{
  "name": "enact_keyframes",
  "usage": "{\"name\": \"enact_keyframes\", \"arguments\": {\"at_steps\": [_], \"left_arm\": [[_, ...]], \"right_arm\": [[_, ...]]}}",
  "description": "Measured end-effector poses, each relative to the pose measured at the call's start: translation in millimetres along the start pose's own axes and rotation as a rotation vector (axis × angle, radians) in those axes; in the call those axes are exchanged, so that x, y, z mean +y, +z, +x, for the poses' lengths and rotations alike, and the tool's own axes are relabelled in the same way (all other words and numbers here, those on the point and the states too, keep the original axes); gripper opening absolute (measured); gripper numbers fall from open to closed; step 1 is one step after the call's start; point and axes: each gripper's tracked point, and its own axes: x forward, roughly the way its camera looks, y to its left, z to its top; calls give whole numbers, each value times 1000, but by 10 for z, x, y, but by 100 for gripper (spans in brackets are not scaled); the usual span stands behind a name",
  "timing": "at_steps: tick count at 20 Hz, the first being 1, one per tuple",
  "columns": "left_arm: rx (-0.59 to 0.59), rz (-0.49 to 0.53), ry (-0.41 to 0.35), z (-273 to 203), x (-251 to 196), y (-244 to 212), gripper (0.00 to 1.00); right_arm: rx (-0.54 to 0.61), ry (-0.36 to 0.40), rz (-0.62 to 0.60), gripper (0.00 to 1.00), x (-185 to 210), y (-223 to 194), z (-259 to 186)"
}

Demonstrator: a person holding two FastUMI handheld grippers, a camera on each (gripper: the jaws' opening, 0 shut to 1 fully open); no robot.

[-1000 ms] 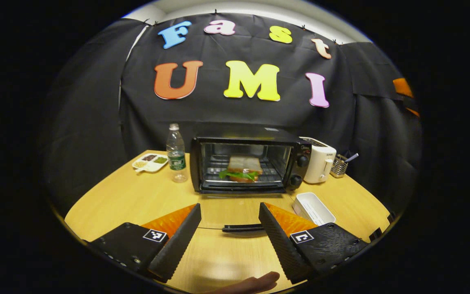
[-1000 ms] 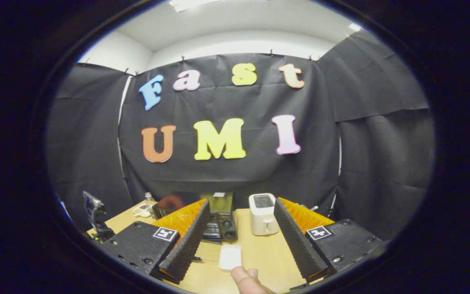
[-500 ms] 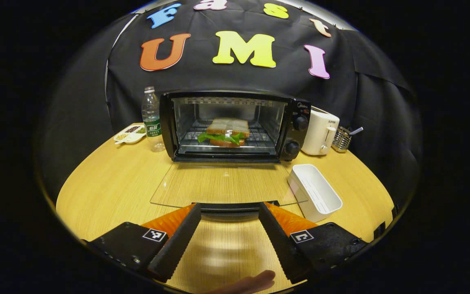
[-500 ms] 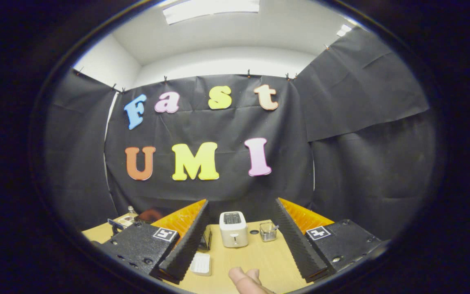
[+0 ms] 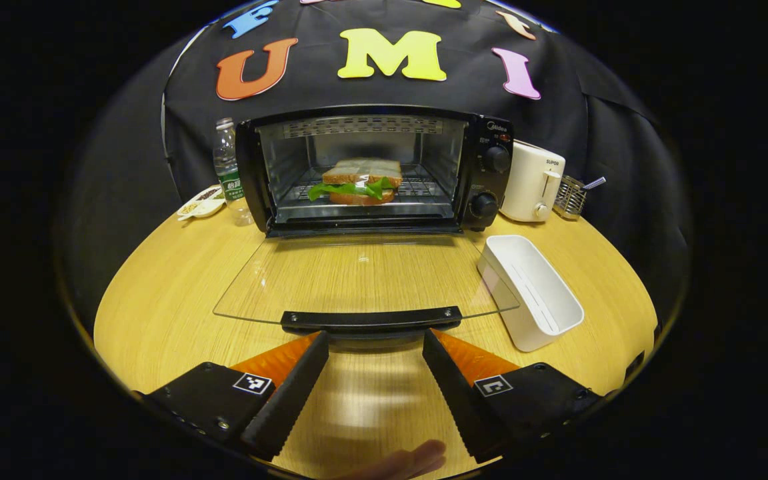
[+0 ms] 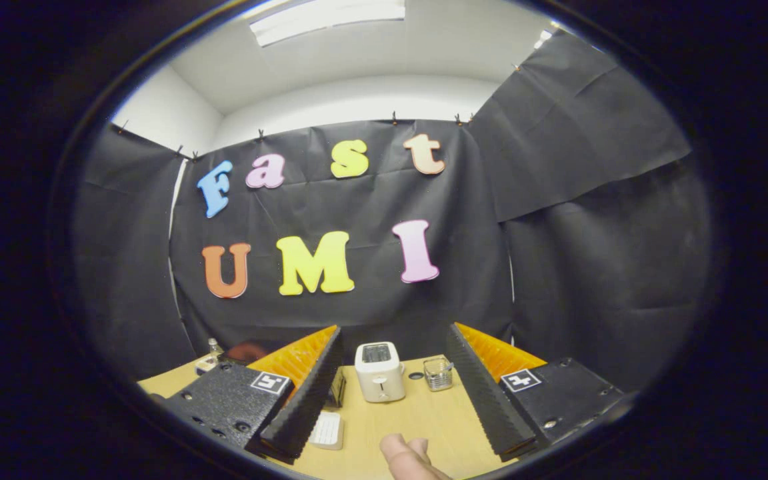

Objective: Open the electric oven with the left hand, put the food in, and close the electric oven.

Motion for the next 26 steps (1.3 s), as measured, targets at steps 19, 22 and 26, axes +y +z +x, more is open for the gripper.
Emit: {"name": "enact_keyframes", "arguments": {"at_steps": [19, 22, 26], "left_arm": [[-145, 23, 39, -271, -22, 585, 94], [-179, 17, 38, -294, -1, 754, 94], [-222, 15, 40, -318, 14, 948, 95]], "right_arm": [[7, 5, -131, 100, 192, -412, 92], [37, 14, -104, 100, 230, -489, 84], [60, -9, -85, 90, 134, -528, 45]]}}
